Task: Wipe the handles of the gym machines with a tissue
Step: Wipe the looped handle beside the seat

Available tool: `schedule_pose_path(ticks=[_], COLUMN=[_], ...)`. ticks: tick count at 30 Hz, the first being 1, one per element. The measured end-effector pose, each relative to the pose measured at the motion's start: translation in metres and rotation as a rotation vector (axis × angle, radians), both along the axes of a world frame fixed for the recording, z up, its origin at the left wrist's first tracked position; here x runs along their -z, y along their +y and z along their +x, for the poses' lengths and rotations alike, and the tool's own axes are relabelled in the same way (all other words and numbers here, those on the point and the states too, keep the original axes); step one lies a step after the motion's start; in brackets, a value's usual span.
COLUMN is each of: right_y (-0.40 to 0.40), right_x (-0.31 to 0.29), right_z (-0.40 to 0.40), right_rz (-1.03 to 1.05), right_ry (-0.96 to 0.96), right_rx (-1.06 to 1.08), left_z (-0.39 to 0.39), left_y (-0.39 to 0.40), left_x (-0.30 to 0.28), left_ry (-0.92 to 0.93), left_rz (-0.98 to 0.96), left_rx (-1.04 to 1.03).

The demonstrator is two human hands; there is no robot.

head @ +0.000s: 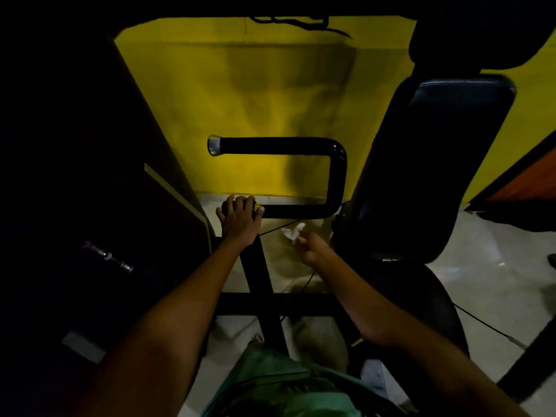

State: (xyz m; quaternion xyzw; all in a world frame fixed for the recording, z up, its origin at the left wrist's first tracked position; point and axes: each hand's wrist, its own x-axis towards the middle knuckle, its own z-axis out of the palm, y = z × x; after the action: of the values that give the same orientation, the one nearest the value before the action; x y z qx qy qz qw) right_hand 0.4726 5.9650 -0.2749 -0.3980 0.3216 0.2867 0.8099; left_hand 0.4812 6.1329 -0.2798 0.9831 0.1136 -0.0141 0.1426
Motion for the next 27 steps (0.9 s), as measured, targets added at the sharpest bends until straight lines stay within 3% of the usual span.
schedule_pose_path(ticks=[4, 6, 9, 13, 16, 22, 27], right_y=[0.046, 0.052, 0.032, -0.012, -0.035, -0.05, -0.056], right_x=[-0.007, -0.011, -0.01, -0.01, -0.003, -0.008, -0.008], right_z=[0.009, 0.008, 0.007, 0.009, 0.014, 0.028, 0.034], right_rz=[0.231, 0.169, 0.185, 0.36, 0.227, -0.378, -0.473], right_ry=[0.105, 0.115, 0.154, 0.172, 0.052, -0.206, -0.223], right_rx=[0.126, 0.134, 0.281, 0.47, 0.486, 0.519, 0.427], left_z=[0.003, 0.003, 0.002, 0.002, 0.001, 0.001, -0.002], left_y=[0.004, 0.008, 0.008, 0.006, 0.005, -0.001, -0.001], left_x=[-0.005, -0.007, -0.007, -0.006, -0.005, 0.001, 0.0], left_ry=[0.057, 0.081, 0.089, 0.07, 0.044, -0.028, -0.024], left_rz=[-0.054, -0.067, -0.078, -0.073, -0.064, -0.024, -0.001], left_rx=[0.018, 0.038, 0.039, 0.028, 0.019, -0.018, -0.011])
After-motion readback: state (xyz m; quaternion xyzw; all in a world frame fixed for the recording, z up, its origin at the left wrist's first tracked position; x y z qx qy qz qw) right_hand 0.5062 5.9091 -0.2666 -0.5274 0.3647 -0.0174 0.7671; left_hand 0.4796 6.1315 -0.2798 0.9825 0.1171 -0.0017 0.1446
